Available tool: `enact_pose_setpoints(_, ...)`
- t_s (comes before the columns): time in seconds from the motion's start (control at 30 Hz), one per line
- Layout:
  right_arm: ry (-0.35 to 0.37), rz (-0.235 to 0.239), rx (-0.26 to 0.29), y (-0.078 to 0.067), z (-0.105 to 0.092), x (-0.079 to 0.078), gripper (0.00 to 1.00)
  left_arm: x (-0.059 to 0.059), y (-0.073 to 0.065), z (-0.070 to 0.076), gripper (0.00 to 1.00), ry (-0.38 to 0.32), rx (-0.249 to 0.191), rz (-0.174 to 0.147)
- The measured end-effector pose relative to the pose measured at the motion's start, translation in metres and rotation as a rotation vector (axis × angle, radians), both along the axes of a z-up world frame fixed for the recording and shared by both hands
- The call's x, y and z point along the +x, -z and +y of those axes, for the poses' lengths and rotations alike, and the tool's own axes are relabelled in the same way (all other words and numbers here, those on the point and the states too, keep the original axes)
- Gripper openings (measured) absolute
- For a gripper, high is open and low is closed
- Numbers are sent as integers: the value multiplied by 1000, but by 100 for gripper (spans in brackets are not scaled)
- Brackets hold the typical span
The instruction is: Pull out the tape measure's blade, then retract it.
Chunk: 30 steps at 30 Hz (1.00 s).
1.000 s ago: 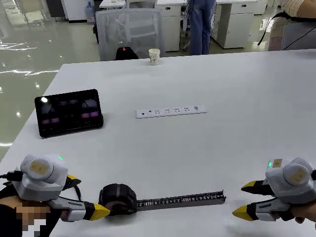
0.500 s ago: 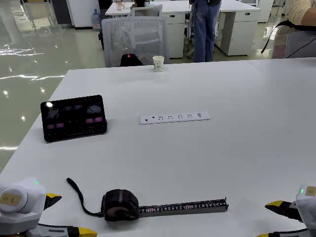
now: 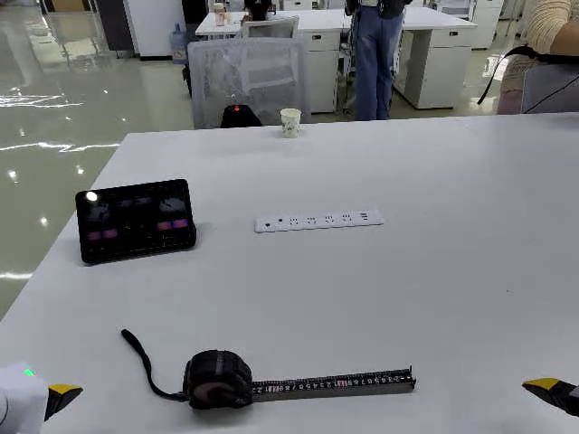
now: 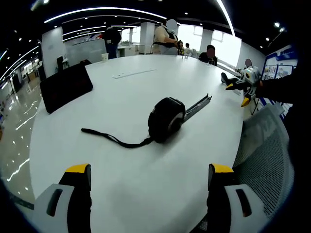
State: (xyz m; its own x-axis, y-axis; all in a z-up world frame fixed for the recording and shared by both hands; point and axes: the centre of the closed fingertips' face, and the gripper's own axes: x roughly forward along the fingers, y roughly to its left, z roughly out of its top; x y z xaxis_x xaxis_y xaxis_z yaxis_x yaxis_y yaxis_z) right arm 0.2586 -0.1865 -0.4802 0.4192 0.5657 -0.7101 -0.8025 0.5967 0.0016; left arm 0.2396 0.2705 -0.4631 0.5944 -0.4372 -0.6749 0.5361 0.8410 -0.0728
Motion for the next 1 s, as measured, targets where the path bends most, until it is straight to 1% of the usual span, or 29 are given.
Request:
enact_pose_setpoints(0.1,22,-7,3,0,-5,-1,94,-4,-1,0,99,-4,-5,0)
enact_pose_setpoints(0.2,44,-22,0,-1,-9,0,99,-7,-2,-1,99,-4,-5,-7)
enact_pose_setpoints(0.3,43,-30,-6,-3,-12,-3,99,-10,0,-1,99,4,0,1)
enact_pose_setpoints(0.33,40,-31,-7,-3,-14,-3,99,-11,0,-1,99,6,4,0)
enact_pose_setpoints(0.57,51,-25,-5,-3,-19,-6,99,-12,0,0,99,-3,17,-16)
enact_pose_setpoints(0.67,50,-21,-6,-3,-18,-8,99,-13,0,0,99,-6,16,-11)
enact_pose_setpoints(0.73,51,-4,-20,-1,-19,-11,99,-13,-1,0,99,-4,16,-12)
enact_pose_setpoints(0.77,48,-5,-23,-1,-19,-12,99,-13,-1,0,99,-2,20,-15)
enact_pose_setpoints(0.8,49,-5,-30,0,-19,-12,99,-13,-1,1,99,-3,34,-23)
enact_pose_setpoints(0.83,57,-8,-37,0,-21,-11,99,-12,-2,3,99,5,56,-41)
enact_pose_setpoints(0.93,50,11,-31,2,-20,-13,99,-12,-2,3,99,0,50,-31)
enact_pose_setpoints(1.0,32,6,-46,2,-20,-14,99,-13,-1,3,99,-3,48,-27)
